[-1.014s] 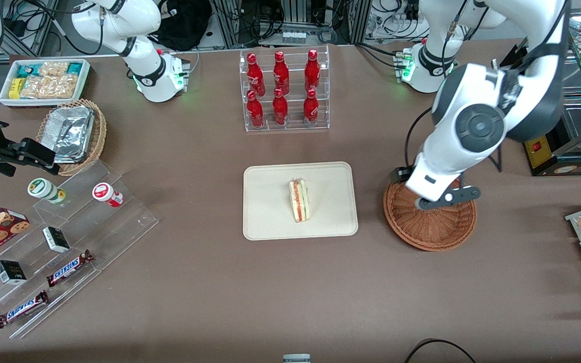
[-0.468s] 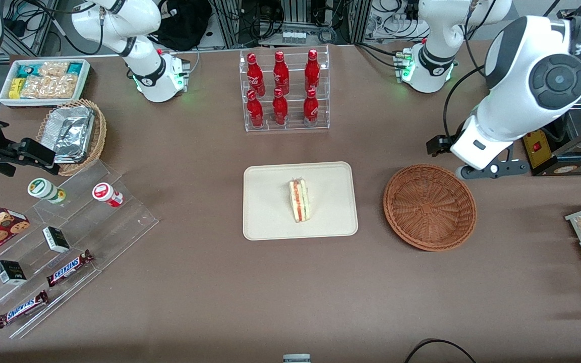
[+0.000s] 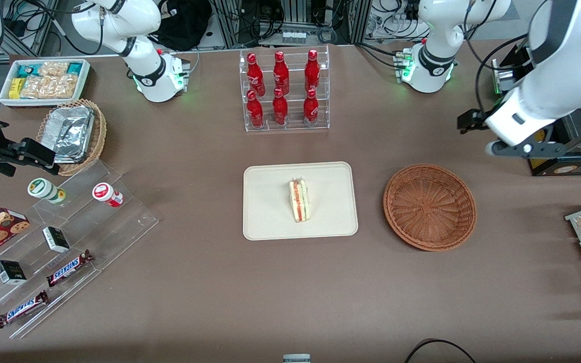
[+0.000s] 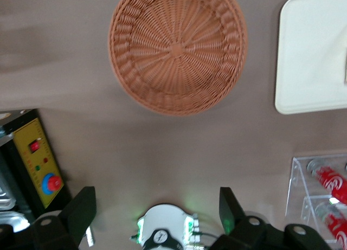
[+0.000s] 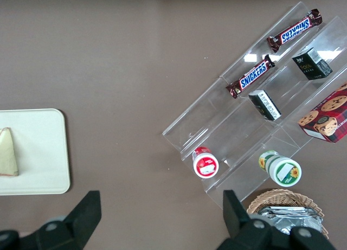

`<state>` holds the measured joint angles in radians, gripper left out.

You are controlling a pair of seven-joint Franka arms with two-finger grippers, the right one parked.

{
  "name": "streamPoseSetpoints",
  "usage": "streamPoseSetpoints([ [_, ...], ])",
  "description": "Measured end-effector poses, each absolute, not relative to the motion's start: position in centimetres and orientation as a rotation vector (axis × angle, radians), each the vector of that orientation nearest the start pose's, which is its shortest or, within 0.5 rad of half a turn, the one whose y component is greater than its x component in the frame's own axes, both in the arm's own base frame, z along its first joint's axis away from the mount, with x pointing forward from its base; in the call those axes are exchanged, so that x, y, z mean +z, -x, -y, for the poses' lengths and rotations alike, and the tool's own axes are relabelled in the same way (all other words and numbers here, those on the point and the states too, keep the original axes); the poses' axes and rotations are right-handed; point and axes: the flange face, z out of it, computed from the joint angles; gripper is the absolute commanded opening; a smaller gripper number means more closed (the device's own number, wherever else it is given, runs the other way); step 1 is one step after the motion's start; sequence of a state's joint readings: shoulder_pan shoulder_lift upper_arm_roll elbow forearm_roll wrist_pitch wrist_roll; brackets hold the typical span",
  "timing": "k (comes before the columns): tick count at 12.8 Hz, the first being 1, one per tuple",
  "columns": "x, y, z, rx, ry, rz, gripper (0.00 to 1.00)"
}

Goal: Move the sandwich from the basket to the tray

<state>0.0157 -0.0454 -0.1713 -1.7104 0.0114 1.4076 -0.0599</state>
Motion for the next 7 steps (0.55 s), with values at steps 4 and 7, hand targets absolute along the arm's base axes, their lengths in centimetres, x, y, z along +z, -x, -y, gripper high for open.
streamPoseSetpoints([
  [4, 59.5, -50.9, 3.9, 0.345, 3.094, -0.123, 1.00],
  [7, 60.1, -51.0, 3.6, 0.324, 3.098, -0.115, 1.00],
])
